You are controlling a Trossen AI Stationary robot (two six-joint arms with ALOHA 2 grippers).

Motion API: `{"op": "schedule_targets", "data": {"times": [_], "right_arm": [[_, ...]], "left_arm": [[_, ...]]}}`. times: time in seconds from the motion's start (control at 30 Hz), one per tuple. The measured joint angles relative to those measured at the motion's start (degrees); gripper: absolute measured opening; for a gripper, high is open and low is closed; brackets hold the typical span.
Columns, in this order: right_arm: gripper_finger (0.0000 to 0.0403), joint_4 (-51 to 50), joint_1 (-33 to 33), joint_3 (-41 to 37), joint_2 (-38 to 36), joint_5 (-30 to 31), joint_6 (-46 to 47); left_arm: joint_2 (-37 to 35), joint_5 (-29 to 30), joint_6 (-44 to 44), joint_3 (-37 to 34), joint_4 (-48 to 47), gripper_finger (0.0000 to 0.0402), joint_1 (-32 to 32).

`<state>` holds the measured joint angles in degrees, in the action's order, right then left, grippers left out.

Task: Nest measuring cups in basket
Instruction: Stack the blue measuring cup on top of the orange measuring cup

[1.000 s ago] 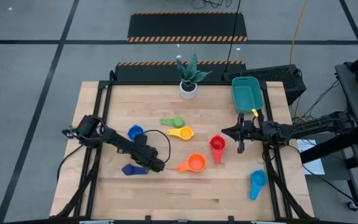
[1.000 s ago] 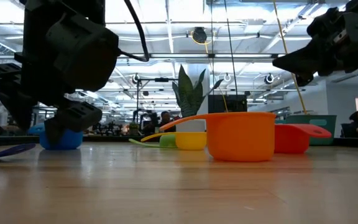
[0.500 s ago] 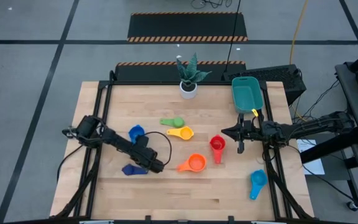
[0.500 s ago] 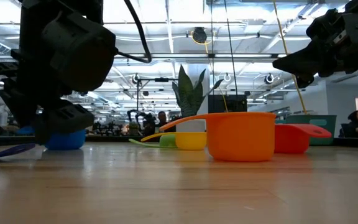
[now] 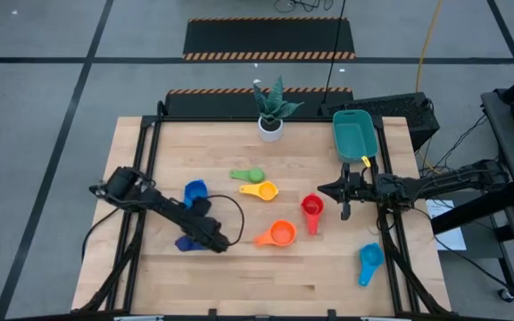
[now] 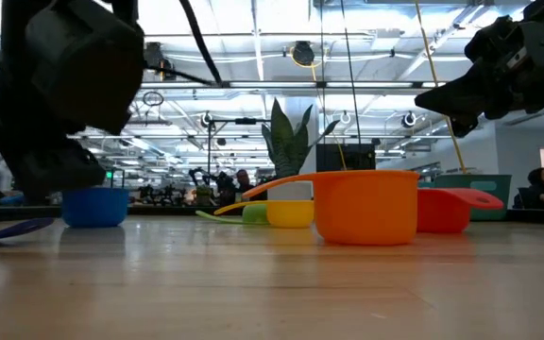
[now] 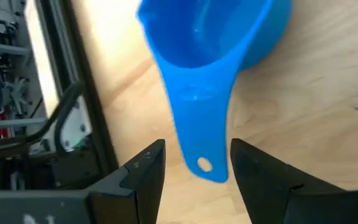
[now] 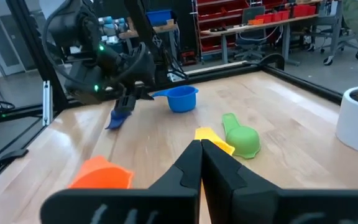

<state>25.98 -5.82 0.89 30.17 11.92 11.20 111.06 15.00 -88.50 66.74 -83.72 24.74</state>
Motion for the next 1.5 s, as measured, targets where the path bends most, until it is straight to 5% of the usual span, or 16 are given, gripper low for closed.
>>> {"op": "schedule_targets", "data": {"times": [0.43,0.73,1.0,1.5], "right_arm": [[0.0000,-3.6,0.0,0.0,0.0,0.0,1.2],[0.0000,-4.4,0.0,0.0,0.0,-0.3,1.6],[0.0000,-5.4,0.0,0.0,0.0,-0.4,1.4],[0.0000,-5.3,0.0,0.0,0.0,-0.4,1.4]], "left_arm": [[-2.4,1.3,-7.9,-0.1,-0.2,0.0263,3.5],[-15.8,3.1,-9.9,-6.8,1.7,0.0310,2.8],[-27.8,5.0,-6.6,-19.0,20.9,0.0301,3.2],[-28.3,4.1,1.3,-29.8,36.2,0.0293,0.9]]}}
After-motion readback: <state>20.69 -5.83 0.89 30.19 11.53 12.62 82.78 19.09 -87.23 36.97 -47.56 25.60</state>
